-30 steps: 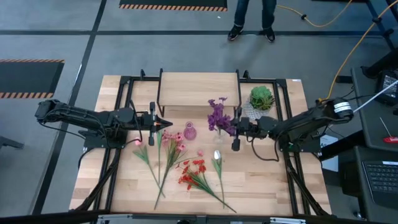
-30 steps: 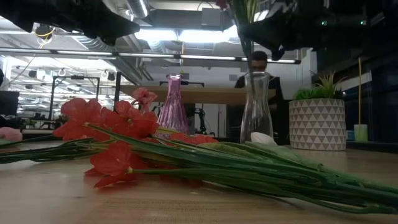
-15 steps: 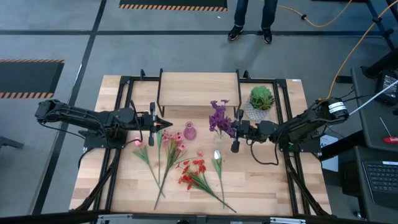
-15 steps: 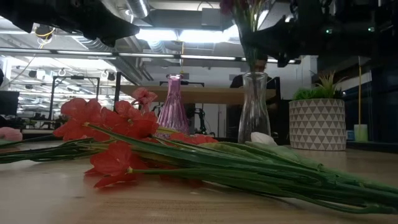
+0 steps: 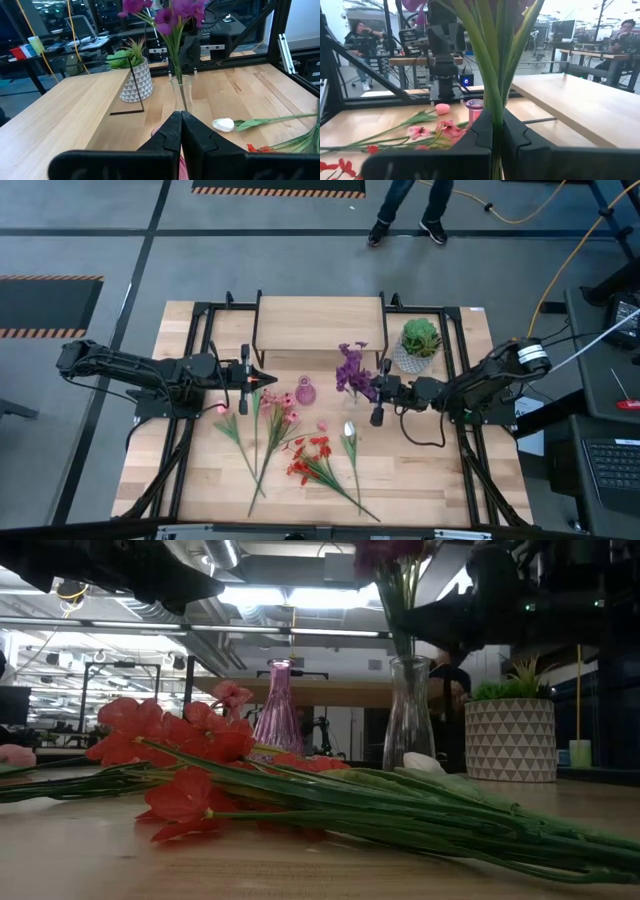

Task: Pick and place flowers into a vace then onto a shelf
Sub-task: Put the purple flowers into the transparent vase

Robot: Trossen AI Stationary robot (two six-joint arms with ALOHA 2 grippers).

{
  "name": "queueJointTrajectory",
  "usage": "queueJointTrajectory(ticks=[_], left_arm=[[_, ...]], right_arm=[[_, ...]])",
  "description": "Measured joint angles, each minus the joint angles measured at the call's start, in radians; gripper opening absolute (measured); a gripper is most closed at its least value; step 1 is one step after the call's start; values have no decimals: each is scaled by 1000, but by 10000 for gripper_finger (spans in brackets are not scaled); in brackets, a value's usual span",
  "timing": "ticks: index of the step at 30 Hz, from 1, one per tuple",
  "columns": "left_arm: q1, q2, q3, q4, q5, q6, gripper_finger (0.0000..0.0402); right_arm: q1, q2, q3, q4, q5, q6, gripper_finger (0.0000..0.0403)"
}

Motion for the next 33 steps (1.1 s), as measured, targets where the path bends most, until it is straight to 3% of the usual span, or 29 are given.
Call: queueJointTrajectory(ticks=[23,33], left_arm=[[-1,0,0,0,0,0,3],[-1,0,0,0,0,0,3]], right_arm=[[0,35,0,15,0,-17,47],[0,34,0,7,-35,5,130]])
